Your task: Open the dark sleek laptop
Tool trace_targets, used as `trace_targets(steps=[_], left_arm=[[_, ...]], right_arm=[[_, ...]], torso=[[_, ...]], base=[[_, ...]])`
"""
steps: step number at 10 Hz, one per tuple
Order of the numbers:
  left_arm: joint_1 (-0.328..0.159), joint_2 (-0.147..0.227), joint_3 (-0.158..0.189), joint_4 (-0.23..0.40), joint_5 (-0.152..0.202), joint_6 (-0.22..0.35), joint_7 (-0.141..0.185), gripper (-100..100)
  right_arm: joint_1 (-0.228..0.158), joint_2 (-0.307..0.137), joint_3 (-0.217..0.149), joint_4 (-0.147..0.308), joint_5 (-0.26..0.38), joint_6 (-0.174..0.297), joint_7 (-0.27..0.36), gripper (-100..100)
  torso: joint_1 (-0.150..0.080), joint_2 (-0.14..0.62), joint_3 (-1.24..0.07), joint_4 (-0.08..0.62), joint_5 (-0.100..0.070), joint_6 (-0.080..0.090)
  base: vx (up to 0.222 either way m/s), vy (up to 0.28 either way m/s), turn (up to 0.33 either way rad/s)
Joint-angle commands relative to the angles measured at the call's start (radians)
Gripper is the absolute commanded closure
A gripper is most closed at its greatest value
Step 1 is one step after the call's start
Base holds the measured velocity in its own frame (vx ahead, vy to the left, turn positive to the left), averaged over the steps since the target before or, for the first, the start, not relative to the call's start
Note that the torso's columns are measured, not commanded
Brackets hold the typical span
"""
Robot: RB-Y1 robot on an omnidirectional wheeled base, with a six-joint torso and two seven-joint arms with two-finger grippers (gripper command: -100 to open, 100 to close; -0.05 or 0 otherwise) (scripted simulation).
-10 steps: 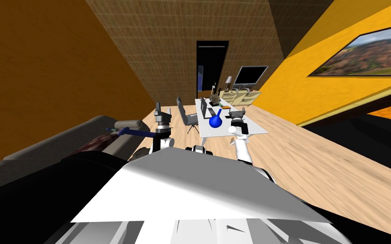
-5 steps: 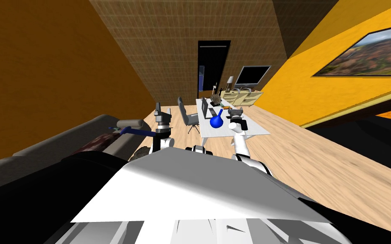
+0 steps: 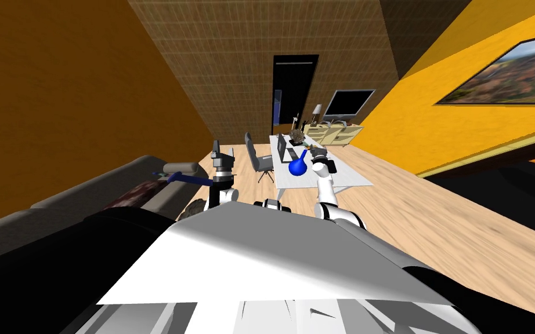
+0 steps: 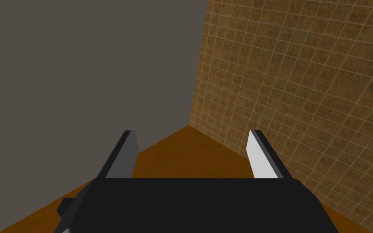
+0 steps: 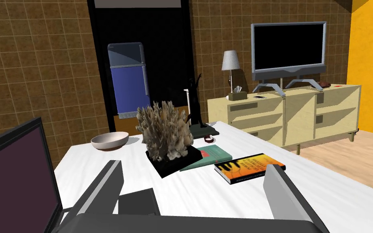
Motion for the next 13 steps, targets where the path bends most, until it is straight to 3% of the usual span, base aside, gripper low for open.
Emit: trace_targets(steps=[1, 2, 3, 5, 7, 8, 9, 10, 13], left_arm=[[0.000, 0.000, 0.000, 0.000, 0.000, 0.000, 0.000, 0], [0.000, 0.000, 0.000, 0.000, 0.000, 0.000, 0.000, 0], [0.000, 0.000, 0.000, 0.000, 0.000, 0.000, 0.000, 0], [0.000, 0.000, 0.000, 0.000, 0.000, 0.000, 0.000, 0], [0.000, 0.000, 0.000, 0.000, 0.000, 0.000, 0.000, 0], [0.000, 0.000, 0.000, 0.000, 0.000, 0.000, 0.000, 0], [0.000, 0.000, 0.000, 0.000, 0.000, 0.000, 0.000, 0], [0.000, 0.000, 0.000, 0.000, 0.000, 0.000, 0.000, 0], [0.000, 0.000, 0.000, 0.000, 0.000, 0.000, 0.000, 0]], right_arm=[[-0.066, 0.002, -0.007, 0.069, -0.059, 0.023, -0.060, -100], [-0.066, 0.002, -0.007, 0.089, -0.059, 0.023, -0.060, -100], [-0.105, 0.011, -0.019, 0.114, -0.093, 0.042, -0.092, -100], [-0.105, 0.011, -0.019, 0.134, -0.093, 0.042, -0.092, -100], [-0.172, 0.034, -0.041, 0.203, -0.155, 0.078, -0.152, -100], [-0.176, 0.034, -0.041, 0.216, -0.155, 0.078, -0.152, -100], [-0.209, 0.048, -0.051, 0.253, -0.183, 0.095, -0.178, -100], [-0.209, 0.048, -0.051, 0.253, -0.183, 0.095, -0.178, -100], [-0.290, 0.099, -0.076, 0.346, -0.254, 0.136, -0.246, -100]], torso=[[0.000, 0.000, 0.000, 0.000, 0.000, 0.000], [0.000, 0.000, 0.000, 0.000, 0.000, 0.000], [-0.001, 0.000, 0.000, 0.000, 0.000, 0.000], [0.000, 0.000, 0.000, 0.000, 0.000, 0.000], [0.000, 0.000, 0.000, 0.000, 0.000, 0.000], [0.001, 0.000, 0.000, 0.000, 0.000, -0.001], [0.001, 0.000, 0.000, 0.000, 0.000, 0.000], [0.001, 0.000, 0.000, 0.000, 0.000, 0.000], [0.002, 0.000, 0.000, 0.000, 0.001, -0.001]], base=[[-0.001, 0.007, 0.032], [0.000, 0.006, 0.024], [-0.001, 0.007, 0.028], [0.000, 0.003, 0.012], [-0.001, 0.006, 0.033], [0.000, 0.005, 0.028], [0.000, 0.008, 0.033], [0.000, 0.007, 0.010], [-0.001, 0.005, 0.034]])
